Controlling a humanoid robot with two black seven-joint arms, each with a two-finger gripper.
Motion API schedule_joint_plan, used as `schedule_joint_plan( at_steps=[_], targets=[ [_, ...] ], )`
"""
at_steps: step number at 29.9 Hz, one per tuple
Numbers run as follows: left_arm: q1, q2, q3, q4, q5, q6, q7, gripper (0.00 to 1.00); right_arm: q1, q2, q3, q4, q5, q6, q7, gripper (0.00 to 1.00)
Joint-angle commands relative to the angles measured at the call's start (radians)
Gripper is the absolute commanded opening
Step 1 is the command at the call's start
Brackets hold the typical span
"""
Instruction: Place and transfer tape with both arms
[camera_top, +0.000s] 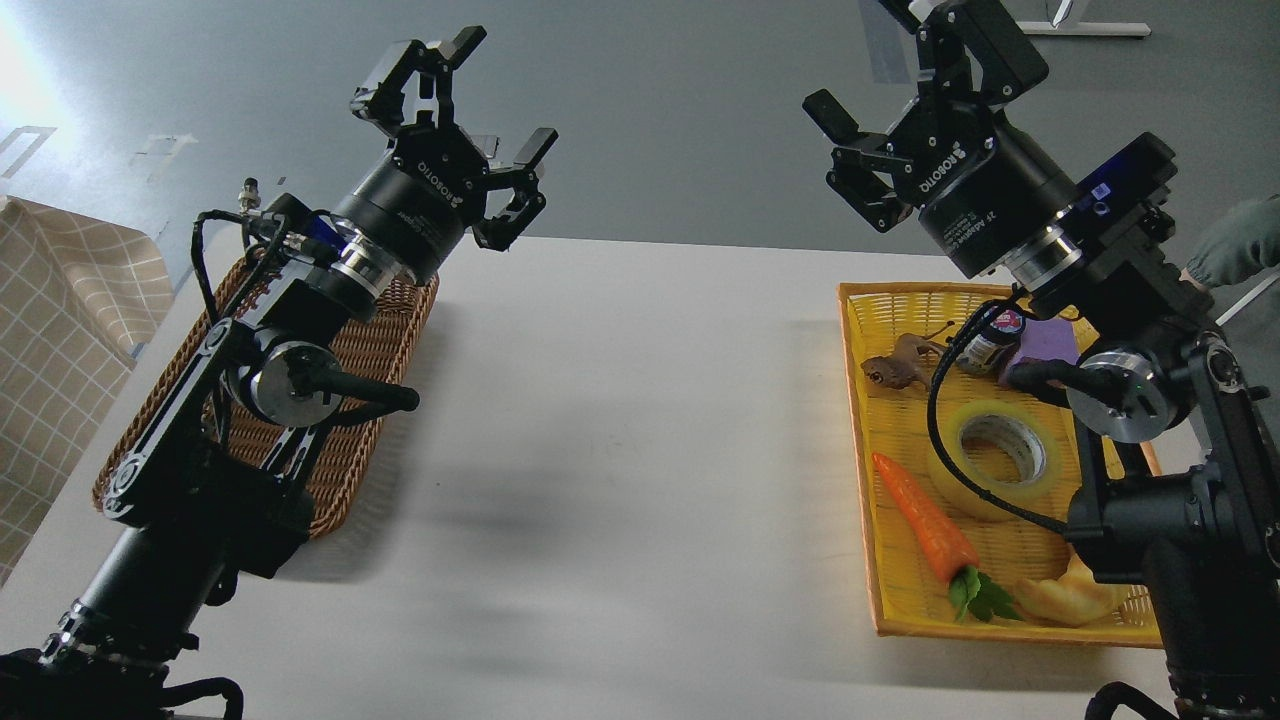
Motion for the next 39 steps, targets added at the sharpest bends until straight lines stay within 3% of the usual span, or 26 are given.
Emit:
schedule_joint_plan(
  at_steps=[1,10,29,32,39],
  targets=[
    [0.002,0.001,0.003,0.000,0.002,-0.004,0.001,0.98,0.000,0.000,0.000,-0.001,-0.001,0.000,0.027,1.00],
    [0.003,0.010,-0.003,0.002,0.000,-0.011,-0.001,0.98,-0.011,0.000,0.018,-0.004,-0.001,0.000,0.086,1.00],
    [0.005,-0.004,0.000,0.009,0.000,-0.034,-0.002,0.98,-0.046,0.000,0.081,-0.027,0.000,0.000,0.075,1.00],
    [0.003,-0.004,-0.008,0.009,-0.003,-0.102,-0.004,0.98,-0.054,0.000,0.110,-0.027,-0.003,0.000,0.089,1.00],
    [0.005,-0.005,-0.009,0.009,-0.008,-0.099,-0.033,0.98,-0.046,0.000,0.115,-0.027,0.000,0.000,0.109,1.00]
  ],
)
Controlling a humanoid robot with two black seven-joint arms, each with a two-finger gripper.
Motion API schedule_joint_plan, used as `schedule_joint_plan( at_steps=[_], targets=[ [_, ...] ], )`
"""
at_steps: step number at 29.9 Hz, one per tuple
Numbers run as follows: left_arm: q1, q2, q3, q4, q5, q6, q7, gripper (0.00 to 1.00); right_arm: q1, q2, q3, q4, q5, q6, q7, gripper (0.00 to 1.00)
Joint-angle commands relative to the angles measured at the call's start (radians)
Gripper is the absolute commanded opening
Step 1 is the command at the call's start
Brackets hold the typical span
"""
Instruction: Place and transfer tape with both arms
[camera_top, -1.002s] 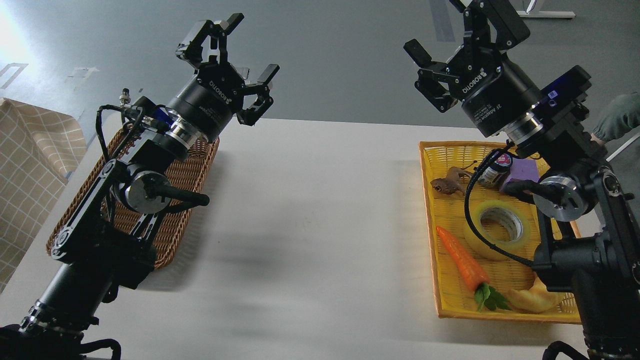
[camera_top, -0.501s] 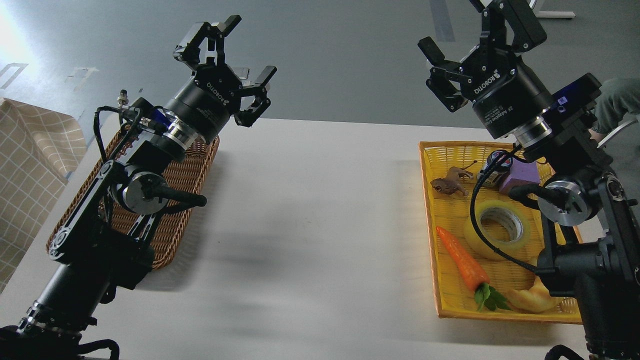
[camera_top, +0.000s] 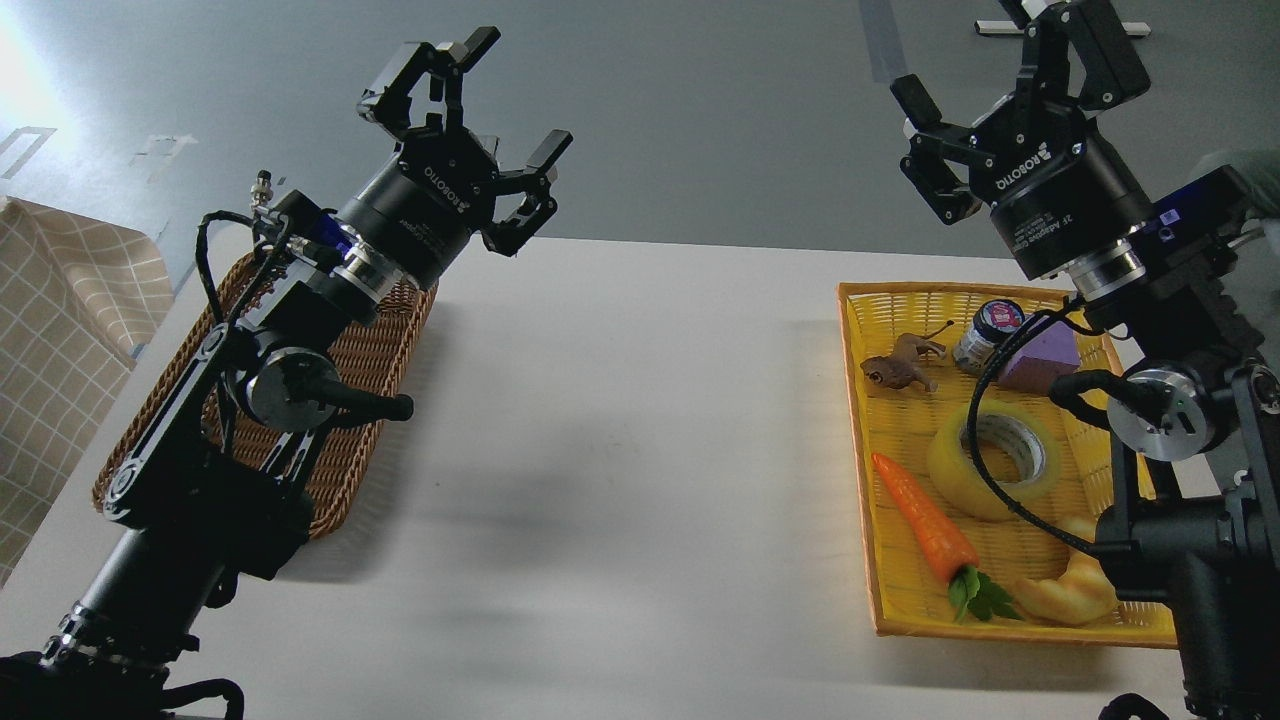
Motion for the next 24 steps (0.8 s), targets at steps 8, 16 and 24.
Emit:
schedule_joint_plan(
  at_steps=[8,16,24],
  targets=[
    [0.002,-0.003,0.001,0.000,-0.004,-0.001,-0.012,0.98,0.012,0.000,-0.007,-0.005,-0.001,0.000,-0.008,1.00],
    [0.001,0.000,0.000,0.001,-0.004,-0.010,-0.012,0.98,0.013,0.000,-0.008,0.007,-0.001,0.000,-0.005,1.00],
    [0.002,-0.001,0.001,0.020,-0.003,-0.030,-0.014,0.98,0.013,0.000,-0.014,0.007,0.003,0.000,0.006,1.00]
  ],
)
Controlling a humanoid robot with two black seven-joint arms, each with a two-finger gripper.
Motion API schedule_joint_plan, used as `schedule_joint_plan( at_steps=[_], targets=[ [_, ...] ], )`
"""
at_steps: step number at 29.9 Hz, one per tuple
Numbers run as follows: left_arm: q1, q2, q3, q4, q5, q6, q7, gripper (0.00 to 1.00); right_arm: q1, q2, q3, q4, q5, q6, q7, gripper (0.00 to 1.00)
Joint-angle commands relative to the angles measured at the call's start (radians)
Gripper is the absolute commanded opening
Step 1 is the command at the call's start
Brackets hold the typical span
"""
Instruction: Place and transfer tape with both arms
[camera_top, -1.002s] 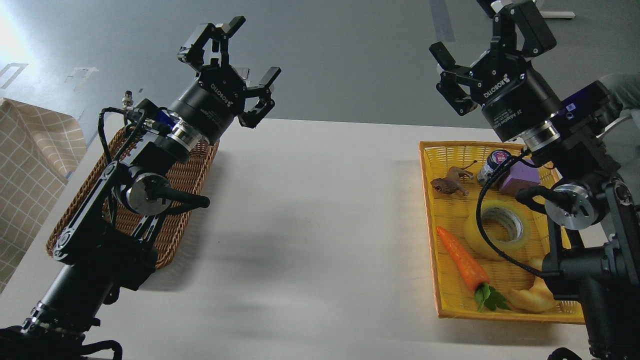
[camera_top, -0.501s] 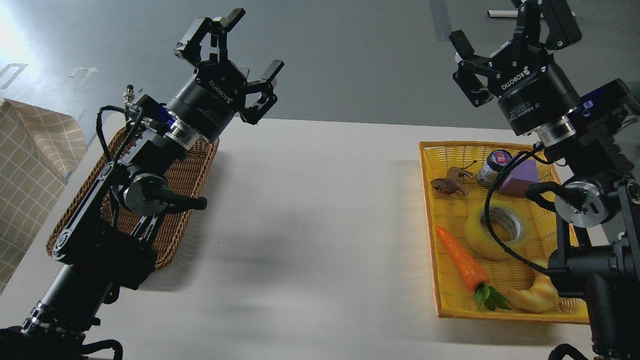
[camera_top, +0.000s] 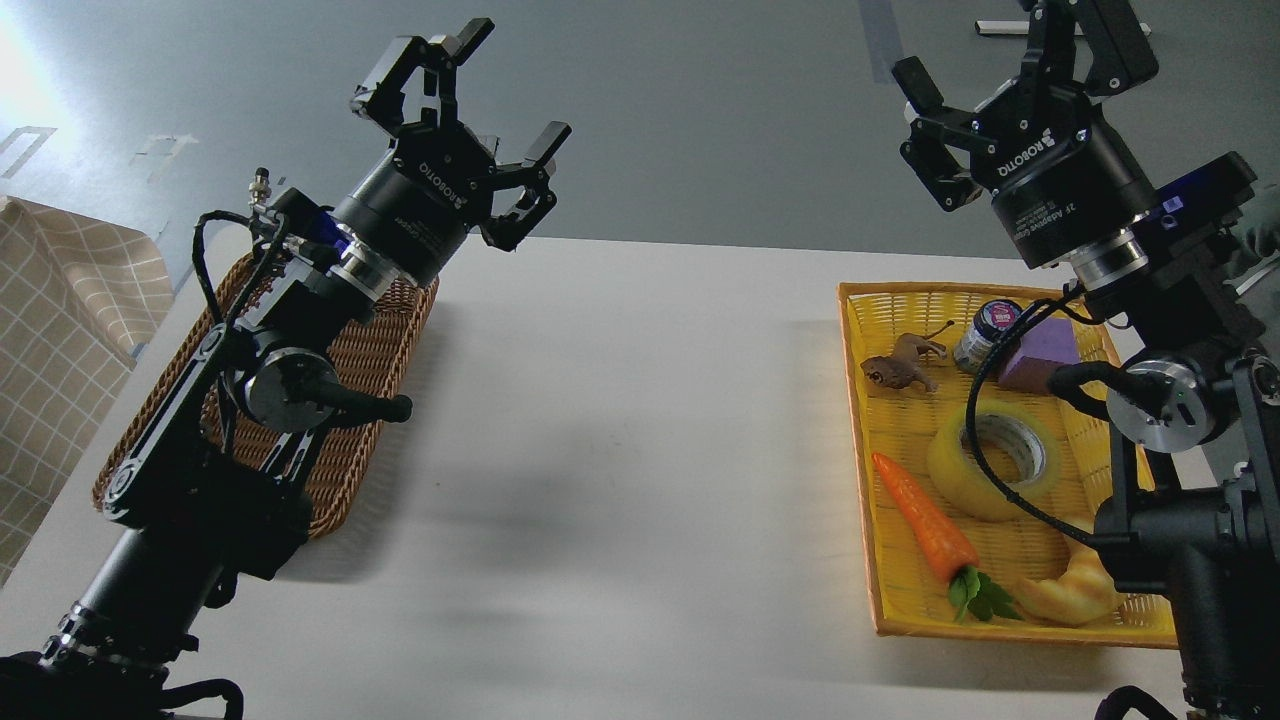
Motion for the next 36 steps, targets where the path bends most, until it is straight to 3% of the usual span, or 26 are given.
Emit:
schedule_joint_plan(
  at_steps=[1,6,13,28,36],
  targets=[
    [0.000,-0.002,-0.001,0.010,0.001,-0.005,-0.001,0.98,0.000,0.000,-0.003,0.003,-0.001,0.000,0.003,1.00],
    [0.000,-0.002,-0.001,0.010,0.001,-0.005,-0.003,0.98,-0.010,-0.005,-0.006,0.004,-0.018,0.000,0.003,1.00],
    [0.000,-0.004,0.002,0.010,0.002,-0.012,-0.001,0.98,-0.010,-0.101,-0.006,0.024,-0.102,0.000,0.003,1.00],
    [-0.007,-0.002,0.018,0.018,0.004,-0.005,0.000,0.98,-0.022,-0.411,-0.121,0.156,-0.201,0.000,-0.004,0.99],
    [-0.013,0.001,0.016,0.026,0.004,-0.005,0.000,0.98,-0.068,-0.453,-0.124,0.175,-0.397,0.000,-0.004,0.99]
  ],
)
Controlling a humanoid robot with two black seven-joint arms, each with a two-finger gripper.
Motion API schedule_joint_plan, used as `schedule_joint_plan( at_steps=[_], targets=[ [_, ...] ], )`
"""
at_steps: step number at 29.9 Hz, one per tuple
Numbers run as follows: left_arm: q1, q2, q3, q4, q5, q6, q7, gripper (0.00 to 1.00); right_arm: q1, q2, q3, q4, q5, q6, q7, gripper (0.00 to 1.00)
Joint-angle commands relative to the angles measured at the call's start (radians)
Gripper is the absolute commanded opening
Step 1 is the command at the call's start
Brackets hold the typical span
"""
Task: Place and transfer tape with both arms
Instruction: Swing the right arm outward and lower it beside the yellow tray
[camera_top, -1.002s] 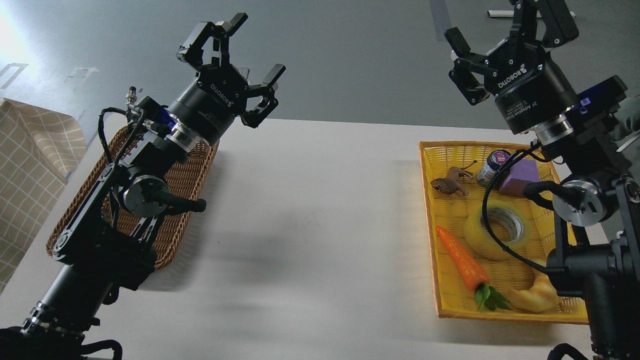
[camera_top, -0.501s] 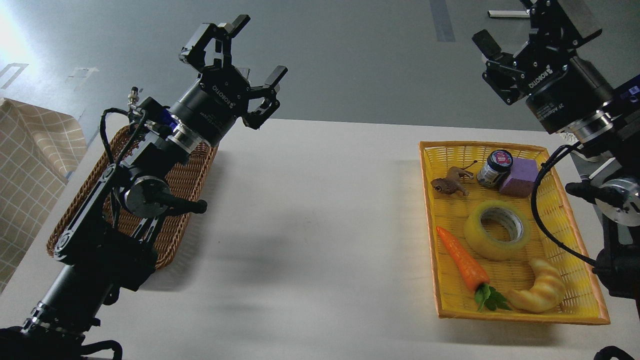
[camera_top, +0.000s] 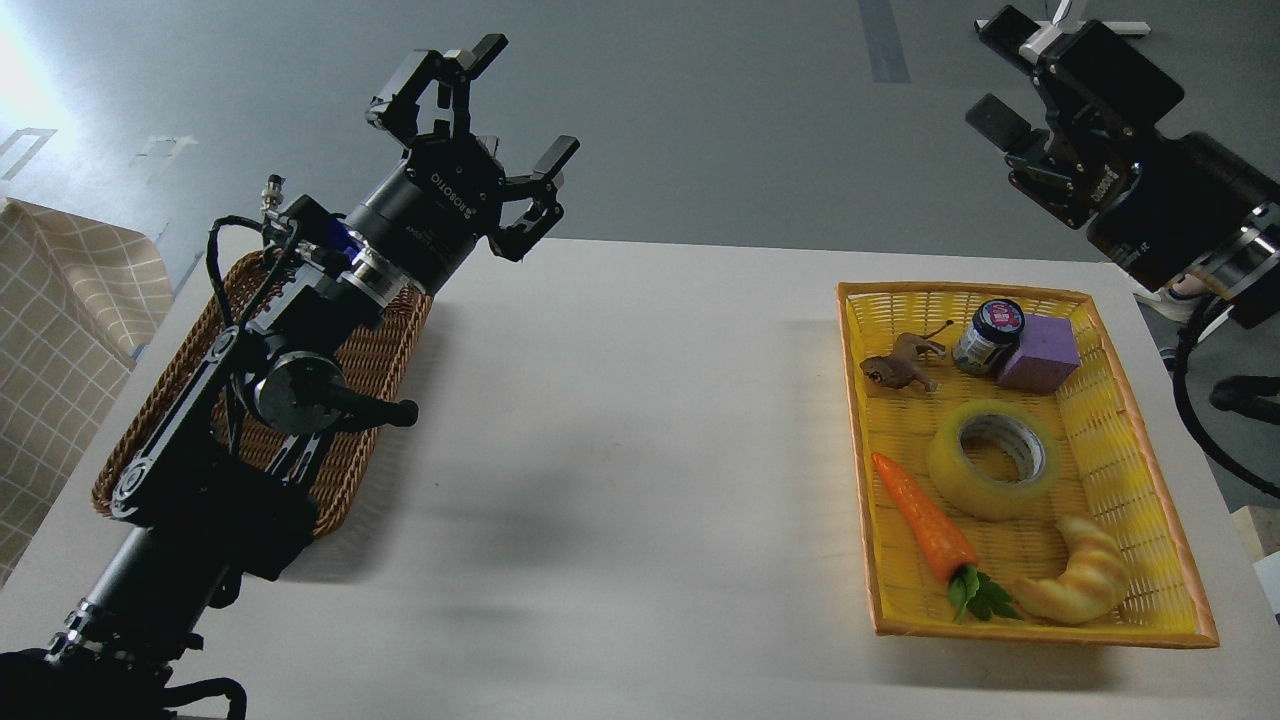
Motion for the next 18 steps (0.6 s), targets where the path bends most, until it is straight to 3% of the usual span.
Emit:
schedule_joint_plan(
  at_steps=[1,6,10,18],
  targets=[
    [-0.006,0.002,-0.002,0.001,-0.001,0.000,0.000,0.98,-0.028,-0.018,0.004,0.008,-0.110,0.000,0.000,0.99],
    [-0.004,0.001,-0.003,0.001,-0.001,0.001,0.000,0.98,-0.032,-0.044,0.026,0.029,-0.118,0.000,0.003,1.00],
    [-0.004,0.001,-0.003,0.001,-0.001,0.003,0.000,0.98,-0.053,0.002,0.145,0.028,-0.113,0.000,0.006,1.00],
    [-0.004,-0.002,-0.005,0.004,0.004,0.005,0.000,0.98,-0.104,0.037,0.167,0.045,-0.056,0.000,0.006,1.00]
  ],
)
